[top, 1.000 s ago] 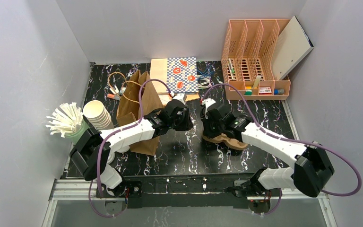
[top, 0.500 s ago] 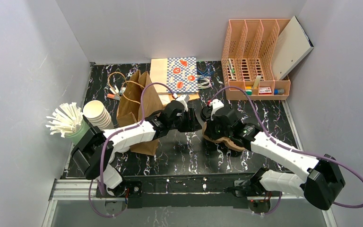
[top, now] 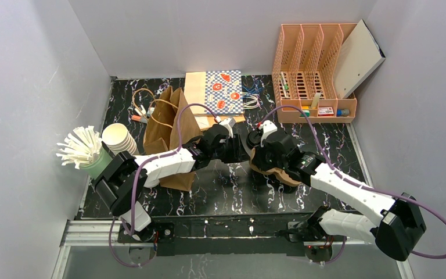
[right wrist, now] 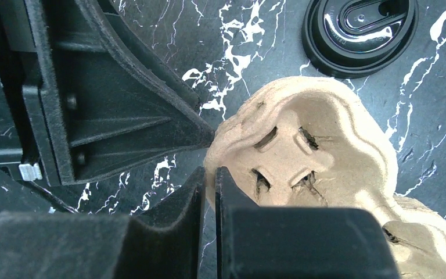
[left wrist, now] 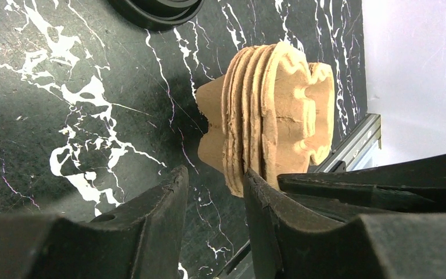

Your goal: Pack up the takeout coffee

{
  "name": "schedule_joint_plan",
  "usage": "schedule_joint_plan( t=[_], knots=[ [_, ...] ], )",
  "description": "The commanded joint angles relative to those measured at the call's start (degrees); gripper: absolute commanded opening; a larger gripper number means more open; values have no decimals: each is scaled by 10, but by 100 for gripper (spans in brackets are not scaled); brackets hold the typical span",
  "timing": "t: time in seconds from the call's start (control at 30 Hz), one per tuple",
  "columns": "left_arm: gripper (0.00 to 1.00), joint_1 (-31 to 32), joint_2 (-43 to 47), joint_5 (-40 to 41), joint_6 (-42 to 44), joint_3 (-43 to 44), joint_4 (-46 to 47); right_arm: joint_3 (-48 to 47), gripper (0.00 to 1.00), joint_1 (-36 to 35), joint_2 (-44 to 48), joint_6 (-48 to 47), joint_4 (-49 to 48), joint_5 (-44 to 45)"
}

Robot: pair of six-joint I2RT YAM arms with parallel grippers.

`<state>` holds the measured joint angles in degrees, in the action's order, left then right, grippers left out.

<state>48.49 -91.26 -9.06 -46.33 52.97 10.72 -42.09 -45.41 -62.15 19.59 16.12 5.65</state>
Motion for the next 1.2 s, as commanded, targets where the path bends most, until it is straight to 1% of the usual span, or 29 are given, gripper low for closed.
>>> schedule_joint_plan(
  t=[0.0, 0.13, 0.4, 0.67, 0.93, 1.03, 1.17],
  knots=[
    [38, 0, -4, -6, 7, 15, -1, -1, 7, -3, 21, 3, -29, -2],
    [38, 0, -9, -7, 11, 23, -4, -2, 6, -3, 20, 1, -26, -2],
    [39, 0, 16, 10, 11, 16, -10, -2, 6, -3, 17, 1, -26, -3],
    [39, 0, 18, 5, 9, 16, -7, -4, 6, -3, 13, 2, -27, -4],
    [36, 0, 40, 41, 9, 8, -16, -4, 6, -3, 7, 2, -28, -3],
    [36, 0, 45, 43, 7, 5, -13, -5, 6, -3, 4, 2, -28, -4],
    [39, 0, 41, 30, 5, 4, -3, -6, 6, -3, 3, 2, -29, -6]
  ],
)
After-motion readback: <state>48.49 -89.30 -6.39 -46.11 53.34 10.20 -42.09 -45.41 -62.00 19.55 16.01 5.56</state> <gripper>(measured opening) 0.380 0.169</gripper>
